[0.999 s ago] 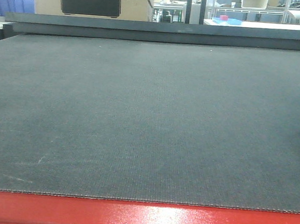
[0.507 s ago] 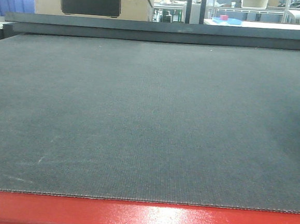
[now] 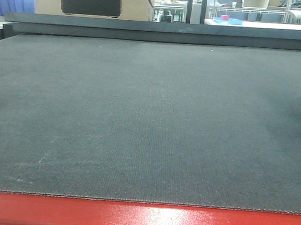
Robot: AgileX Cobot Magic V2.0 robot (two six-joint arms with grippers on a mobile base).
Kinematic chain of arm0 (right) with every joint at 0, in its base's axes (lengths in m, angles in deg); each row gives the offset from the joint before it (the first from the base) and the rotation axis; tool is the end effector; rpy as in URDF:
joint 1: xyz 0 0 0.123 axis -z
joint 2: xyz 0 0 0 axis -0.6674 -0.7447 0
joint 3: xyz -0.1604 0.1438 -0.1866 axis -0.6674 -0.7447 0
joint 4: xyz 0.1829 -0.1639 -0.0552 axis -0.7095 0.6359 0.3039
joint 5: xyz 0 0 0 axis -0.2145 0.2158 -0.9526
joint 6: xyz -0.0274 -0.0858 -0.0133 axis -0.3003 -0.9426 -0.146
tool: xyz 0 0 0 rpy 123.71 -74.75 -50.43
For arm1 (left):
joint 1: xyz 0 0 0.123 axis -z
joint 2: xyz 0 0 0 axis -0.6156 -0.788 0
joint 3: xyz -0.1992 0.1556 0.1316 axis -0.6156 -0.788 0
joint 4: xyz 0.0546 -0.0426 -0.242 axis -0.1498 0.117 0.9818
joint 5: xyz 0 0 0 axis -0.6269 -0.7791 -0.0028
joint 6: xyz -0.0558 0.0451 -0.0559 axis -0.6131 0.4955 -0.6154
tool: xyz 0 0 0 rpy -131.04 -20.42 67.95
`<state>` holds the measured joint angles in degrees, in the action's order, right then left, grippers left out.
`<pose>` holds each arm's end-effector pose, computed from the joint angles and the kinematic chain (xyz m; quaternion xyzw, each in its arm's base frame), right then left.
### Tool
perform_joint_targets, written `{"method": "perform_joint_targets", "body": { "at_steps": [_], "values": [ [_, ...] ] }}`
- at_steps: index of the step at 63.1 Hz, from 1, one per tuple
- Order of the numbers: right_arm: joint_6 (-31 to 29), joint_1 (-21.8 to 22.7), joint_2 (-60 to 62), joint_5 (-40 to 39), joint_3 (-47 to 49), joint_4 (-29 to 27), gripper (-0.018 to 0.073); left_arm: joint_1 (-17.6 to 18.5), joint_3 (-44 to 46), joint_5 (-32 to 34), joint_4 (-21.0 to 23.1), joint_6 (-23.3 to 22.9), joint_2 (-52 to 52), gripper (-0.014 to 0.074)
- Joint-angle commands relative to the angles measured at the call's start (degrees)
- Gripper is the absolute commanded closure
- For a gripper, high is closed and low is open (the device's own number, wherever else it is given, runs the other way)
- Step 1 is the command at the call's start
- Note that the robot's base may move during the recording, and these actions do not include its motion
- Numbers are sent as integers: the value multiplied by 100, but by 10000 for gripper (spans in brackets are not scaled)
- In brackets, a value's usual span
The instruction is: Grab block from conveyor and place in blue bin
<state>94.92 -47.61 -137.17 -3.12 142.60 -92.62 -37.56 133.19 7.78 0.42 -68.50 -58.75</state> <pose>0.3044 0.0358 0.2874 0.0288 0.9890 0.0462 0.1378 0.2788 -0.0016 0.3305 -0.0336 0.9649 -0.0080 0.2604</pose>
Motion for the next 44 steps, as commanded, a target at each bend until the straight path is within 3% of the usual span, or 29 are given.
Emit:
{"method": "perform_joint_targets", "body": {
  "at_steps": [1,13,16,26,30,44],
  "values": [
    [120,-9,-222,6,113,94,708,27,30,10,42,1,19,707],
    [120,-9,-655,-4,138,94,671,27,30,10,42,1,19,707],
    [120,-9,-753,-4,138,81,602,27,30,10,42,1,19,707],
    [120,-9,-888,-29,138,68,234,27,30,-3,42,1,19,707],
    [120,-9,-911,-18,138,41,157,27,30,-36,42,1,19,707],
    [120,-9,-923,-217,138,-17,127,27,30,-69,42,1,19,707]
  ]
}}
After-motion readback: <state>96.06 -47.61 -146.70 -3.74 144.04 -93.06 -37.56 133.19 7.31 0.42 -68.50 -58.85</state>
